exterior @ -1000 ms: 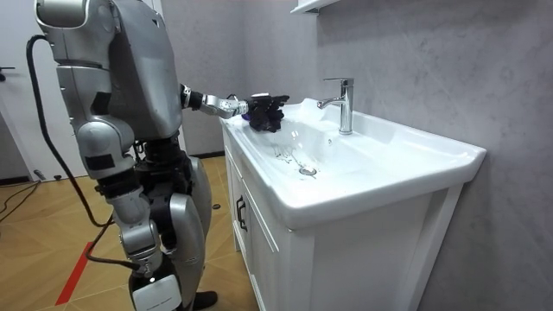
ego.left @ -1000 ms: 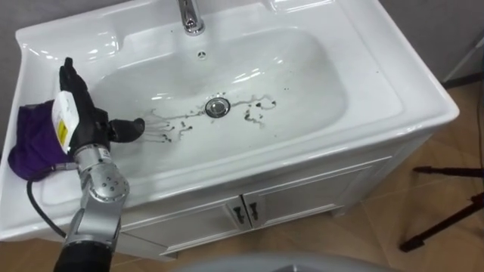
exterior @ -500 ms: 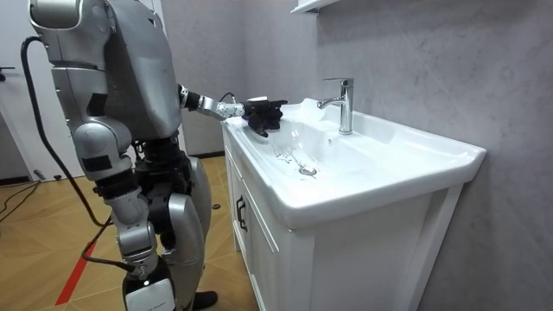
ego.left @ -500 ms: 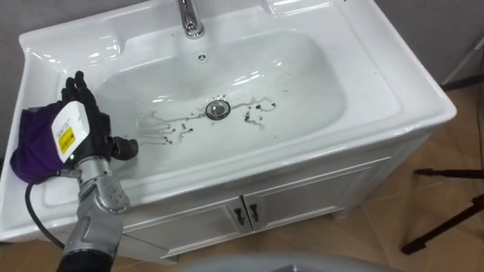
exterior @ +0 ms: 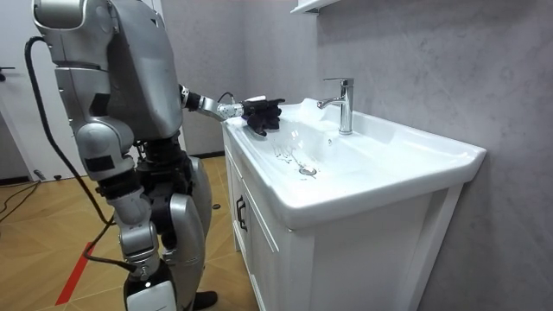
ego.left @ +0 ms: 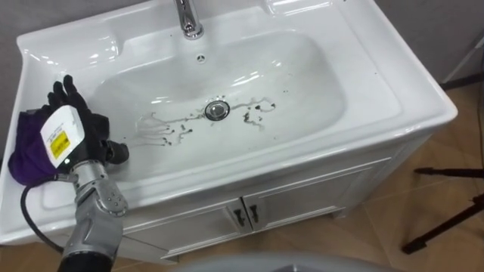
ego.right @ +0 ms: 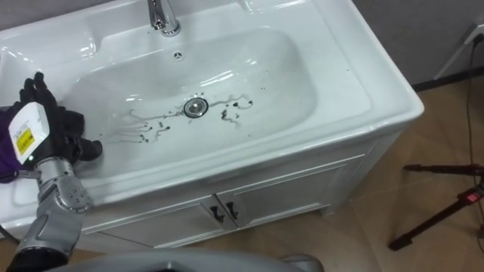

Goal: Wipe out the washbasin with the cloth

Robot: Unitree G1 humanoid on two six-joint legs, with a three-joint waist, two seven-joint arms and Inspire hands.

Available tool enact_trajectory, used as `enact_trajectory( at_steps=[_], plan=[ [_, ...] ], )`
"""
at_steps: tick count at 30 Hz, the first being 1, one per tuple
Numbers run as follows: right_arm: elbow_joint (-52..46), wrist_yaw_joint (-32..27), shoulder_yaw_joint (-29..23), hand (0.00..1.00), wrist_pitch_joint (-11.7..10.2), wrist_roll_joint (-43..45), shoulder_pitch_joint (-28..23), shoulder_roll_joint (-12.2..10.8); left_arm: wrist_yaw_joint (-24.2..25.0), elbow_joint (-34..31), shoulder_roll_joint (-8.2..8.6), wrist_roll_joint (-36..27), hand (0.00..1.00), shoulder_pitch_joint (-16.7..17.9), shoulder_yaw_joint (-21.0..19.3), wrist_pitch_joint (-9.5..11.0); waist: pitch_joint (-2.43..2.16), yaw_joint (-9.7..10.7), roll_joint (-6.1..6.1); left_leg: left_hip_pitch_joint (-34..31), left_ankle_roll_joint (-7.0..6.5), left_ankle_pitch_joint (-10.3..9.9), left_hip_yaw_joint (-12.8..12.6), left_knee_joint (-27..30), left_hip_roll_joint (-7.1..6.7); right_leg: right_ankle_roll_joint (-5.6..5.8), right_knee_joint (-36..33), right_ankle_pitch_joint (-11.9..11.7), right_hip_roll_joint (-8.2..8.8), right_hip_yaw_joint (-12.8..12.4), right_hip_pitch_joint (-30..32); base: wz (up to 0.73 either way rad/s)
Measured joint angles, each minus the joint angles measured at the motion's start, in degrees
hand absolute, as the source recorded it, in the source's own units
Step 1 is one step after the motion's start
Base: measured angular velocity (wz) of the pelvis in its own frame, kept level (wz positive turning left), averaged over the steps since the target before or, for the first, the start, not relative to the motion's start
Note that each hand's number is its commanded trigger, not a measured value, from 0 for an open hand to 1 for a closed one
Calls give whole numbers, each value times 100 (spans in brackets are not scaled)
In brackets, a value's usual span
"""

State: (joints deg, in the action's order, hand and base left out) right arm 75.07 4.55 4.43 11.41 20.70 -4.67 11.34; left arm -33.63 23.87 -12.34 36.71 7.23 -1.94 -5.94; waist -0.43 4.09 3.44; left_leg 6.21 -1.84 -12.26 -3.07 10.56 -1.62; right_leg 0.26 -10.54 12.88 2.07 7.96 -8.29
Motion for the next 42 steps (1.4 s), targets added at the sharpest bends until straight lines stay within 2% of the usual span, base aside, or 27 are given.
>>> enact_trajectory(
  at_steps=[10,18,26,42],
  plan=[
    [2,-14,10,0,-10,-67,5,4,-319,95,0,-1,0,27,-1,13,1,-31,4,40,18,13,21,-87,0,-11,78,0,-17,-2,-11,-1],
    [4,-9,0,0,-7,-55,23,10,-539,216,-1,11,0,12,-24,81,-7,-291,18,49,19,13,21,-81,0,-15,83,2,-14,-6,6,-3],
    [0,-12,103,0,-1,-43,12,16,-732,532,-9,5,0,-64,-27,147,-11,-302,57,33,19,13,168,-78,-17,-19,80,4,-14,8,10,0],
    [-25,-37,103,0,79,-43,13,41,-750,550,-8,0,0,-10,-59,145,-42,-312,68,-46,22,14,347,28,-28,-33,76,8,-18,111,-1,2]
  ],
)
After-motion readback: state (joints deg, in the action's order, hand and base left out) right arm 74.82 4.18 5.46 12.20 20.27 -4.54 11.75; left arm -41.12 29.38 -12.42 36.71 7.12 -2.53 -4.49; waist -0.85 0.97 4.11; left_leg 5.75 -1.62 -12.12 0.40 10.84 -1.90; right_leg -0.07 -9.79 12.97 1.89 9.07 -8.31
